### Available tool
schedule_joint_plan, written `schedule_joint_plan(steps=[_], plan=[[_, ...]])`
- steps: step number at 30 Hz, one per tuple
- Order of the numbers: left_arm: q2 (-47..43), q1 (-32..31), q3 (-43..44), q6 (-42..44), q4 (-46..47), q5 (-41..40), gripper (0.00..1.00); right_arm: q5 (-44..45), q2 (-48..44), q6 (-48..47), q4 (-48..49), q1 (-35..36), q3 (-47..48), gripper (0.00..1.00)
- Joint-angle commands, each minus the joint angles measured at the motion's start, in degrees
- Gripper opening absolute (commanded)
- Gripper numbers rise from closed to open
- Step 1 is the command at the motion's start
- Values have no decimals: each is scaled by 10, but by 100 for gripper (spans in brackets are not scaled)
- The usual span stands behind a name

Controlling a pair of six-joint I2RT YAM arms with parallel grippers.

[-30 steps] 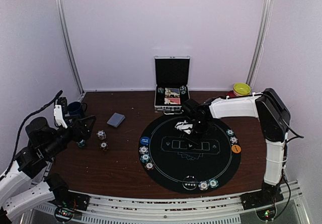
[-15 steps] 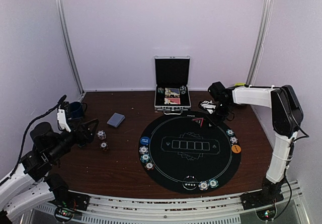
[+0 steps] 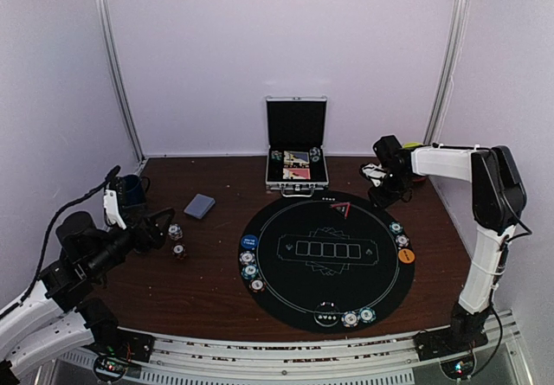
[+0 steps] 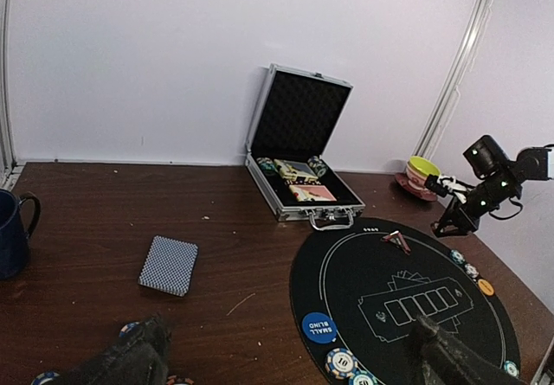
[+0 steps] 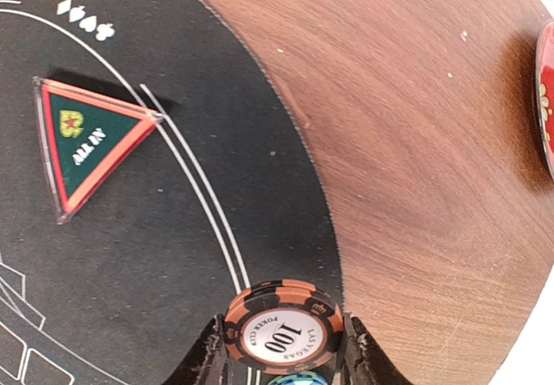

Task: Distribute texas hold em gaming equipment
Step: Place the poker chips pile in the big blind area.

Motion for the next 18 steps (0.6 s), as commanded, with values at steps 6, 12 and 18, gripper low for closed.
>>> schedule_joint_plan(steps=[6, 12, 18], plan=[[4, 4, -4, 9, 41, 12, 98, 20, 2, 0, 8, -21, -24, 26], [7, 3, -4, 9, 44, 17, 98, 14, 0, -6, 6, -32, -36, 25], [13, 3, -3, 9, 45, 19, 98, 6, 1, -12, 4, -38, -47, 25]])
